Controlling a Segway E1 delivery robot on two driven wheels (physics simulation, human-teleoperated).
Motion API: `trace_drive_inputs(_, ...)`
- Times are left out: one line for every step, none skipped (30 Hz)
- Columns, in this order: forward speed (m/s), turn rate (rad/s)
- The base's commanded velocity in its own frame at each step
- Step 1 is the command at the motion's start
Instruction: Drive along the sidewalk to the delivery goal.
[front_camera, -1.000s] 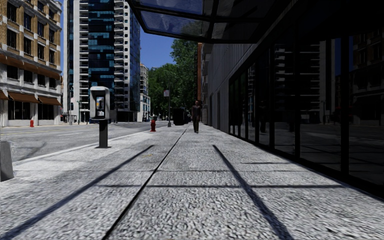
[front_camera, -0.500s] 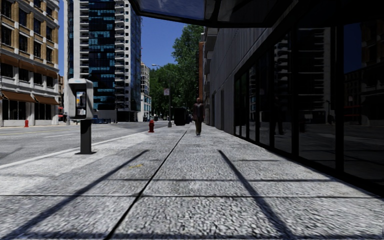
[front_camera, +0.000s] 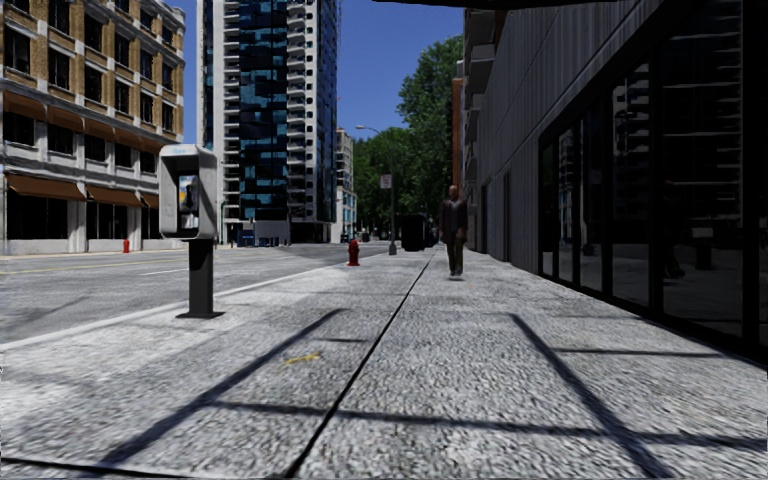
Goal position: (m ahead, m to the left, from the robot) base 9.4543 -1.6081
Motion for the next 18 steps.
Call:
trace_drive_inputs(1.63, 0.48)
trace_drive_inputs(1.63, 0.48)
trace_drive_inputs(1.63, 0.48)
trace_drive_inputs(1.63, 0.48)
trace_drive_inputs(1.63, 0.48)
trace_drive_inputs(1.63, 0.48)
trace_drive_inputs(1.63, 0.48)
trace_drive_inputs(1.63, 0.48)
trace_drive_inputs(1.63, 0.48)
trace_drive_inputs(1.63, 0.48)
trace_drive_inputs(1.63, 0.48)
trace_drive_inputs(1.63, 0.48)
trace_drive_inputs(1.63, 0.47)
trace_drive_inputs(1.63, 0.47)
trace_drive_inputs(1.63, 0.32)
trace_drive_inputs(1.63, 0.00)
trace_drive_inputs(1.63, 0.00)
trace_drive_inputs(1.63, 0.00)
